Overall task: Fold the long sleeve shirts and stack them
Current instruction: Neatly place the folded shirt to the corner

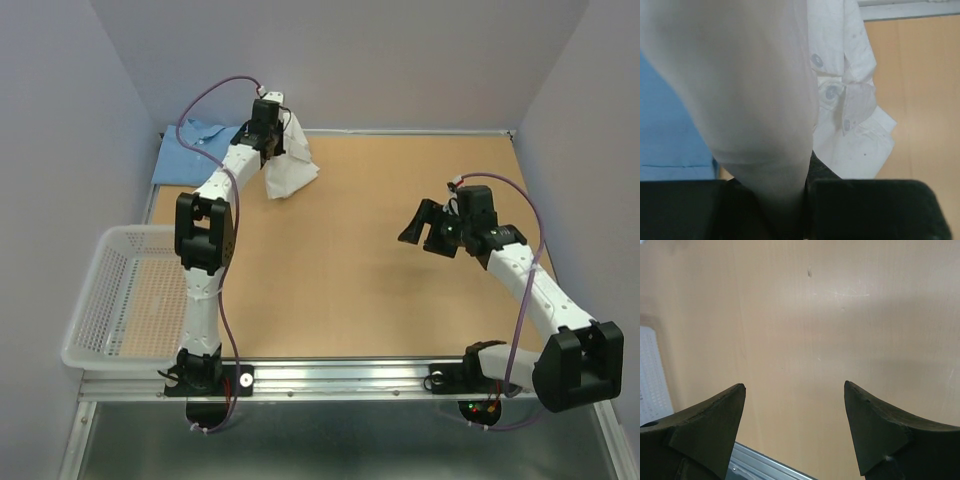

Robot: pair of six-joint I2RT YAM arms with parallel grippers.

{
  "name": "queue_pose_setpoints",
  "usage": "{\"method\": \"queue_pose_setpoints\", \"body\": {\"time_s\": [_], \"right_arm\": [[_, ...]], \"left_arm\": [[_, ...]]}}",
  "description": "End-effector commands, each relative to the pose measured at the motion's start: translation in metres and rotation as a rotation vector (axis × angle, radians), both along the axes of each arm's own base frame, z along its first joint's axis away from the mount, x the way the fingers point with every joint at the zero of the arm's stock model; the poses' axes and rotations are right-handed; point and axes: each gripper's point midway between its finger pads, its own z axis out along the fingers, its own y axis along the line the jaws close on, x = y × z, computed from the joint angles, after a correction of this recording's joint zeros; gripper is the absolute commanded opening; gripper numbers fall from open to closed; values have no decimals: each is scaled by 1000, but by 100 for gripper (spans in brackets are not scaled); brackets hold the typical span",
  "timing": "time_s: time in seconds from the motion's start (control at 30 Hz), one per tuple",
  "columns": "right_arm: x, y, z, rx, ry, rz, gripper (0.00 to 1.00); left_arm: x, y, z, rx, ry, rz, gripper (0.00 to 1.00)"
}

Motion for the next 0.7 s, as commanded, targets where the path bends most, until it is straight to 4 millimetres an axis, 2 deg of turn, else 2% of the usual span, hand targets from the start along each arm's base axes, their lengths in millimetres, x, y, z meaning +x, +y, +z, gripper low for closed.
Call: {"method": "queue_pose_setpoints", "body": {"time_s": [0.0, 0.07, 0.1, 0.2, 0.37, 0.47, 0.53, 0.6, 0.67], "right_arm": [[14, -4, 24, -35, -69, 4, 84], [15, -5, 23, -47, -70, 4, 84], [16, -7, 23, -56, -70, 1, 84], [18, -9, 22, -72, -68, -1, 84], [20, -11, 21, -91, -68, 1, 84], [21, -13, 19, -102, -65, -2, 84], [21, -13, 19, -107, -66, 3, 84], [23, -15, 19, -115, -68, -3, 84], [24, -14, 17, -119, -63, -1, 84]], "left_arm": [[22, 36, 43, 47, -102, 45, 0], [31, 45, 51, 0, -138, 41, 0], [38, 58, 58, -56, -161, 78, 0], [48, 81, 71, -92, -206, 115, 0], [65, 102, 90, -117, -269, 101, 0], [69, 119, 95, -122, -287, 121, 0], [71, 128, 102, -190, -314, 118, 0], [68, 127, 102, -246, -322, 124, 0], [69, 151, 109, -294, -369, 157, 0]]}}
